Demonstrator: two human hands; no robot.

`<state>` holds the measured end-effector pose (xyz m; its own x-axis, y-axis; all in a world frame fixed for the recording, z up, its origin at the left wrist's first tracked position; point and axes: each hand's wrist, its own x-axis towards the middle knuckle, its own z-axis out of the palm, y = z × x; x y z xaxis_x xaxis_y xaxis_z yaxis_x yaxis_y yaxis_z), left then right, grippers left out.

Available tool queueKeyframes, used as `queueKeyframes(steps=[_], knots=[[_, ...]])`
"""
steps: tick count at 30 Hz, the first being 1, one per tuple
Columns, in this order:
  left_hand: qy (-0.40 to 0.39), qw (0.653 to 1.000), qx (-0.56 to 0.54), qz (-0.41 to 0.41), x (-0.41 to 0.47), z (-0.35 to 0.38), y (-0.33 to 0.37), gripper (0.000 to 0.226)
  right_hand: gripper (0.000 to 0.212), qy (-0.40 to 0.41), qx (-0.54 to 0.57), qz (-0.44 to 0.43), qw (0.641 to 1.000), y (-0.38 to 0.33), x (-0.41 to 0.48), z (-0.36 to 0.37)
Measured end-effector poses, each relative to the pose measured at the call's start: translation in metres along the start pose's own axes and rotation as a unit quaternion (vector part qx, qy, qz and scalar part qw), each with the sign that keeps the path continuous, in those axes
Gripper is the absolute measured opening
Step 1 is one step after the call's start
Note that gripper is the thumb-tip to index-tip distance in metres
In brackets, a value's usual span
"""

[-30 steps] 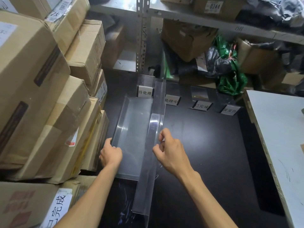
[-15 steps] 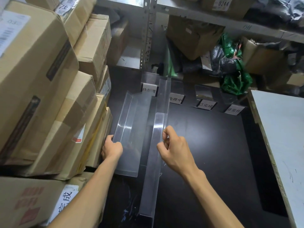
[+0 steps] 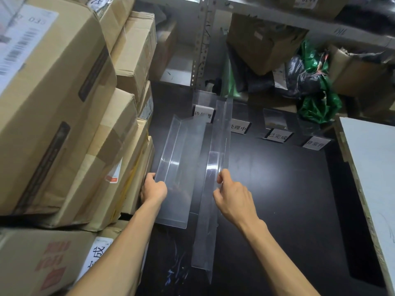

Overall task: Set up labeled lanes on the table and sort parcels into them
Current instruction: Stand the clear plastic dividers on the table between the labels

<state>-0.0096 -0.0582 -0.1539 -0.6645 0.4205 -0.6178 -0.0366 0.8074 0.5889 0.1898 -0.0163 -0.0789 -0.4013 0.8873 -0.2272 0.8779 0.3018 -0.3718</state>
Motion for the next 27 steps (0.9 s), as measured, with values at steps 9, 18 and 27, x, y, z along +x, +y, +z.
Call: queueKeyframes(steps=[9, 18, 27], knots=[[-0.010, 1.000, -0.002, -0.001, 0.002, -0.001, -0.001, 0.042, 0.019, 0.069, 0.034, -0.001, 0.997, -0.010, 0.005, -0.011], [-0.014, 1.000, -0.017, -0.004, 0.002, -0.001, 0.001, 0.039, 0.068, -0.056, 0.162, 0.117, 0.978, -0.060, 0.036, 0.014], [-0.040, 0.998, -0.044, -0.007, 0.001, -0.006, -0.003, 0.038, 0.015, -0.143, 0.161, 0.102, 0.971, -0.066, 0.039, 0.017]])
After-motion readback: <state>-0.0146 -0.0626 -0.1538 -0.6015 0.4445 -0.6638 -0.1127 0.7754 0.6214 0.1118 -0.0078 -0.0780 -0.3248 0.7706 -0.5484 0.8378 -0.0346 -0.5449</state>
